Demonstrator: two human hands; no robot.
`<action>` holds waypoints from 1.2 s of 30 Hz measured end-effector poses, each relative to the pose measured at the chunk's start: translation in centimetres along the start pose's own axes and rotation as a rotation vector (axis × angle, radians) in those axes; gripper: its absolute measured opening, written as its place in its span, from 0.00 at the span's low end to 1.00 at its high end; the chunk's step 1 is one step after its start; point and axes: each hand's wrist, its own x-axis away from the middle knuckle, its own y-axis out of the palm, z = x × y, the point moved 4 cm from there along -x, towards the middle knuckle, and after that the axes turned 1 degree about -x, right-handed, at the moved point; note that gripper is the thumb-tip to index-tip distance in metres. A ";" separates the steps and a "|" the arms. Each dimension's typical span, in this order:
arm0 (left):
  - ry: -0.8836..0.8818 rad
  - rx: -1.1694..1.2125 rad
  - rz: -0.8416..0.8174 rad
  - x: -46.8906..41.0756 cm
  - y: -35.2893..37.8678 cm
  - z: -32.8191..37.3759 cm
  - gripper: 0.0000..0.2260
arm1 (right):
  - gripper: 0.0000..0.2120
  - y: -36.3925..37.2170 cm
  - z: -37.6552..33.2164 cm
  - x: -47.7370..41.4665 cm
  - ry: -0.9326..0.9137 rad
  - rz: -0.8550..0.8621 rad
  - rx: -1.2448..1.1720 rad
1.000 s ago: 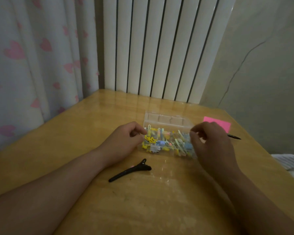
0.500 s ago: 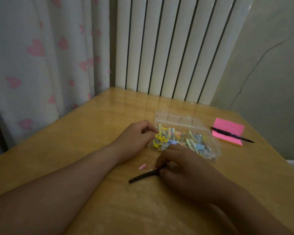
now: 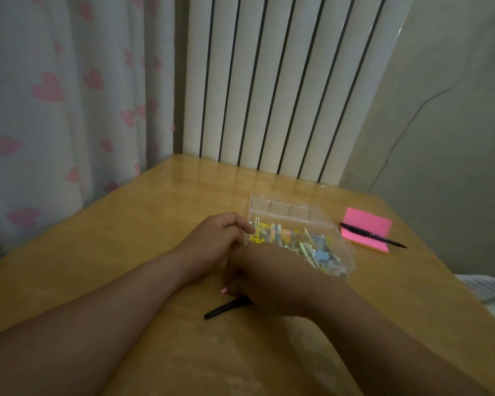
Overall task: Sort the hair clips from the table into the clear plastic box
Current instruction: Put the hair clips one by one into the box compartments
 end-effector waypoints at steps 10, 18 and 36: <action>0.042 -0.098 0.016 -0.1 -0.2 -0.3 0.12 | 0.03 -5.6 11.1 5.0 0.360 0.490 -0.205; 0.058 -0.123 0.031 -0.2 -0.1 -0.4 0.12 | 0.02 -3.4 13.9 6.7 0.412 0.327 -0.217; 0.050 -0.164 0.010 0.2 -0.3 -0.2 0.11 | 0.04 -2.3 7.7 6.5 0.144 0.558 -0.285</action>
